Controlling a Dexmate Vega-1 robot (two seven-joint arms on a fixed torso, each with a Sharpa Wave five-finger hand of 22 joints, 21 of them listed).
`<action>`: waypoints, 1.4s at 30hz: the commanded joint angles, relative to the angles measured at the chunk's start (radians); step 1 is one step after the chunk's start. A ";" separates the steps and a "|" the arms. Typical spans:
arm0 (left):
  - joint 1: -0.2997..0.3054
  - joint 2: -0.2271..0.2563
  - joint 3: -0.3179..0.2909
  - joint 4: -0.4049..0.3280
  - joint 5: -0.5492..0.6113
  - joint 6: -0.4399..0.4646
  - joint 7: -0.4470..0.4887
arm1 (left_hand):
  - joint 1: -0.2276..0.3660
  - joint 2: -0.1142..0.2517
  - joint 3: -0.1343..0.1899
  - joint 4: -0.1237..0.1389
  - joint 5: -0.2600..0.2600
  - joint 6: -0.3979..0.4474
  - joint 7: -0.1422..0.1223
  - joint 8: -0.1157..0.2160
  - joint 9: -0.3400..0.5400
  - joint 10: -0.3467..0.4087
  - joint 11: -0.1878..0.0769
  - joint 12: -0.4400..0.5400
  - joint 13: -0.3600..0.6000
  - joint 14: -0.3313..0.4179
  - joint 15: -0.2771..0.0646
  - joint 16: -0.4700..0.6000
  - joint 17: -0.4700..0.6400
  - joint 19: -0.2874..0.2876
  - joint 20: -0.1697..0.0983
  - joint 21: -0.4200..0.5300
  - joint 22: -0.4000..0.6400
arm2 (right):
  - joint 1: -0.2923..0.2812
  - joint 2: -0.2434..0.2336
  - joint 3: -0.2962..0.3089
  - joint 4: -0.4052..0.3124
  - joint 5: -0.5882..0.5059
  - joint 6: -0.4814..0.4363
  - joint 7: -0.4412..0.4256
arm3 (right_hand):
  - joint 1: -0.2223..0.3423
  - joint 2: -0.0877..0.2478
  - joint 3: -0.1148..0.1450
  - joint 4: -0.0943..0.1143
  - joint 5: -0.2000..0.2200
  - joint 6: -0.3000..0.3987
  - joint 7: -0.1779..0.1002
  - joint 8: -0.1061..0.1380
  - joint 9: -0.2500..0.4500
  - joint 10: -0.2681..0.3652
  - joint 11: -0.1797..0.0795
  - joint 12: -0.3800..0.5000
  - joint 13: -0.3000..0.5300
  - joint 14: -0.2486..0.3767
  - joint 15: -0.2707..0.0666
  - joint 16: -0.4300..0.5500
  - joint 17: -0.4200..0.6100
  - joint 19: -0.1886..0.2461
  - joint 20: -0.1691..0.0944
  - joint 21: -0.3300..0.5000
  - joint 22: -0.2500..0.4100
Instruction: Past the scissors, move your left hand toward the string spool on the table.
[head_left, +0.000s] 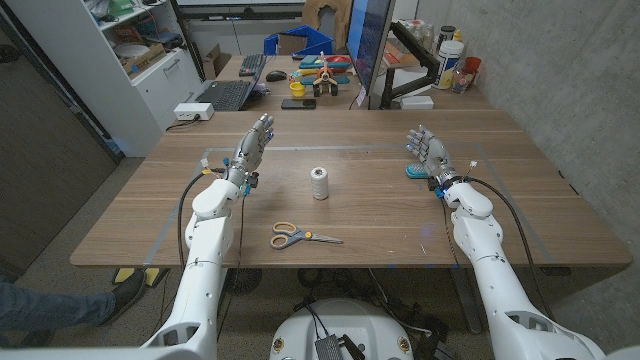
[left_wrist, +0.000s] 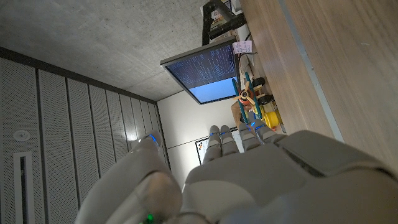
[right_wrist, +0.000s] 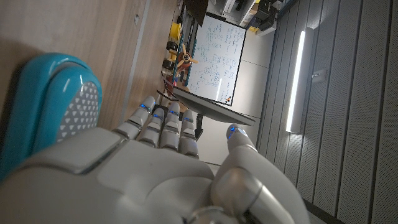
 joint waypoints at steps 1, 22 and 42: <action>0.004 -0.015 -0.006 -0.023 0.022 -0.009 -0.021 | 0.016 0.002 0.004 -0.008 0.005 0.013 -0.002 0.006 0.001 0.007 -0.004 0.006 0.002 0.001 0.000 0.002 0.002 -0.028 0.003 -0.003 0.005 | -0.003 0.013 0.016 0.000 -0.004 0.009 0.010 | 0.005 0.002 0.005 -0.004 0.004 0.004 -0.002 0.001 0.003 0.008 -0.001 0.003 0.004 0.010 -0.001 0.001 0.003 0.009 -0.001 0.000 0.001; 0.008 -0.028 0.009 -0.046 0.036 -0.069 -0.038 | 0.063 0.022 0.020 -0.035 0.010 0.061 -0.009 0.020 0.002 0.035 -0.009 0.014 0.002 0.029 -0.010 0.007 0.001 -0.016 0.018 -0.019 0.006 | 0.010 0.020 0.024 0.020 -0.003 0.020 0.018 | 0.006 0.004 0.006 -0.006 0.004 0.005 -0.003 0.000 0.003 0.010 -0.001 0.003 0.004 0.013 0.000 -0.001 0.003 0.012 -0.001 -0.008 0.001; 0.033 -0.023 0.033 -0.110 0.080 -0.073 -0.030 | 0.105 0.044 0.038 -0.059 0.010 0.072 -0.013 0.021 0.002 0.037 -0.014 0.013 0.002 0.030 -0.011 0.003 0.000 -0.013 0.022 -0.031 0.006 | 0.023 0.025 0.031 0.048 0.003 0.039 0.029 | 0.003 0.004 0.005 -0.006 0.004 0.007 -0.004 -0.001 0.003 0.010 0.000 0.002 0.004 0.015 -0.003 -0.001 0.003 0.014 0.000 -0.015 0.002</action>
